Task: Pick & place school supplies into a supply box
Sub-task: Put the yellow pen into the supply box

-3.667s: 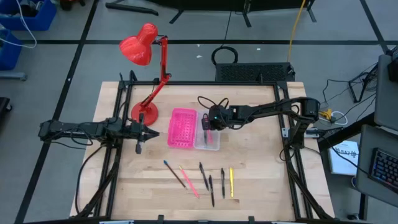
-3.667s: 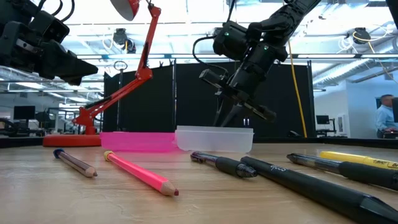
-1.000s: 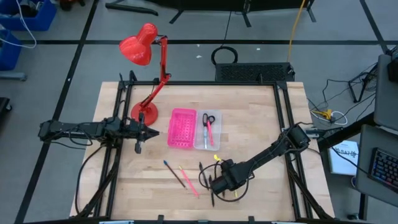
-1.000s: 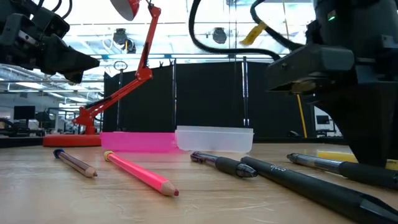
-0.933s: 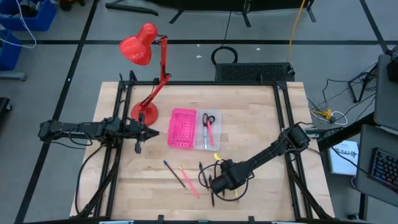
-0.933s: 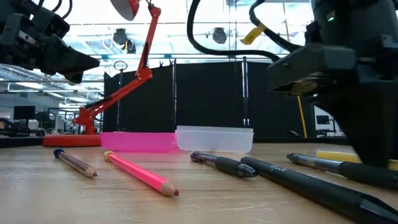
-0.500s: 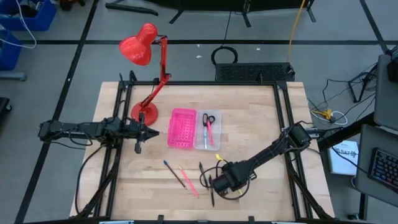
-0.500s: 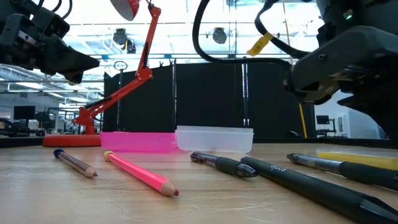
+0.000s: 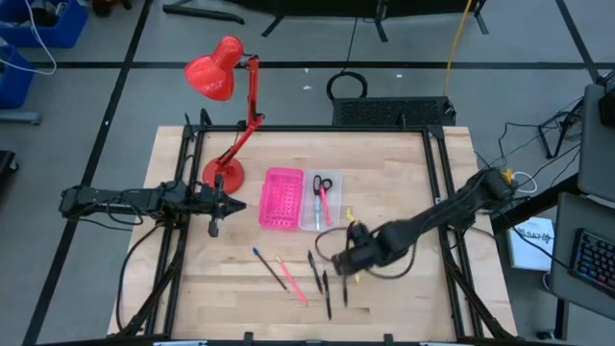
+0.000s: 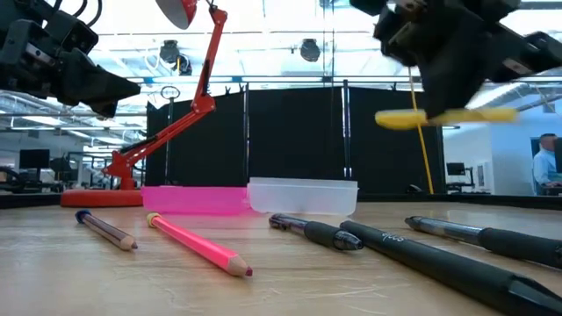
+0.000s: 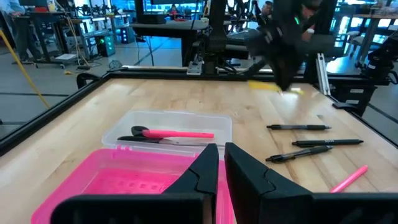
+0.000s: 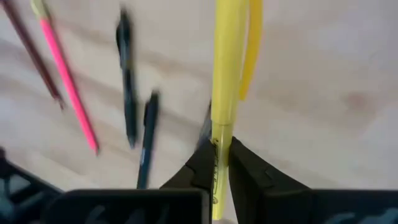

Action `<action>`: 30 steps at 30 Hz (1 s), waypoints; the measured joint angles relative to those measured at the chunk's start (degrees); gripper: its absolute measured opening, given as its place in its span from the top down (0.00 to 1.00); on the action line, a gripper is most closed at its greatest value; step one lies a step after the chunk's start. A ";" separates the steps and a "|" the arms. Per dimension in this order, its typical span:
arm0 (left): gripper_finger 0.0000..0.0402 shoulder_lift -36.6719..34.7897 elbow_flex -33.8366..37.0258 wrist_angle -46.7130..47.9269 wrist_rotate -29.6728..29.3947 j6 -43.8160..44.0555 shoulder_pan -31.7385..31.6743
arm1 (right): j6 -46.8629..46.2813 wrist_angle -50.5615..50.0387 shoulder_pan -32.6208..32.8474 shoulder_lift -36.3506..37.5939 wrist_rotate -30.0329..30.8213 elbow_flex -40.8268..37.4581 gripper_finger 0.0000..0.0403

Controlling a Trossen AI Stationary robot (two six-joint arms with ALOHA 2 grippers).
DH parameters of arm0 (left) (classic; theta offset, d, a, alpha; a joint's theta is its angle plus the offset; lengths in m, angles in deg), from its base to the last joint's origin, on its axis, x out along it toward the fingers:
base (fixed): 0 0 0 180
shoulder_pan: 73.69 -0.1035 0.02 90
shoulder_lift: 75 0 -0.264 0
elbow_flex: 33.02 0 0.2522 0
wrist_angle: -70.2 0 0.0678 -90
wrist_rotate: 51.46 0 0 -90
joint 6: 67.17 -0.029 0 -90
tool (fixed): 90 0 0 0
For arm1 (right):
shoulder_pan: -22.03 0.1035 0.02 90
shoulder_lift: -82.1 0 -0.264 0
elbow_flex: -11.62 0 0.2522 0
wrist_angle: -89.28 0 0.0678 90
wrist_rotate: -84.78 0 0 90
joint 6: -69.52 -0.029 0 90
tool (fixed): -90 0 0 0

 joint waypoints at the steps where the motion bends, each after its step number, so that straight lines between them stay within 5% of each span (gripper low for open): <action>1: 0.91 0.00 0.00 0.00 0.02 0.04 0.00 | 0.31 -0.07 -1.06 1.45 1.75 -0.12 0.95; 5: 0.91 -0.01 0.00 0.00 0.02 0.12 0.00 | 4.05 2.09 -7.00 6.63 9.89 -0.15 0.95; 11: 0.91 -0.02 0.00 0.02 0.04 0.15 0.00 | 17.03 11.60 -18.75 6.67 10.17 -0.17 0.95; 22: 0.91 0.00 0.00 0.55 0.02 -1.14 0.00 | 28.48 28.59 -31.37 -7.74 -1.99 -0.09 0.95; 30: 0.91 0.00 0.00 1.42 0.02 -1.33 0.00 | 27.19 28.58 -34.60 -11.80 -4.93 -0.09 0.95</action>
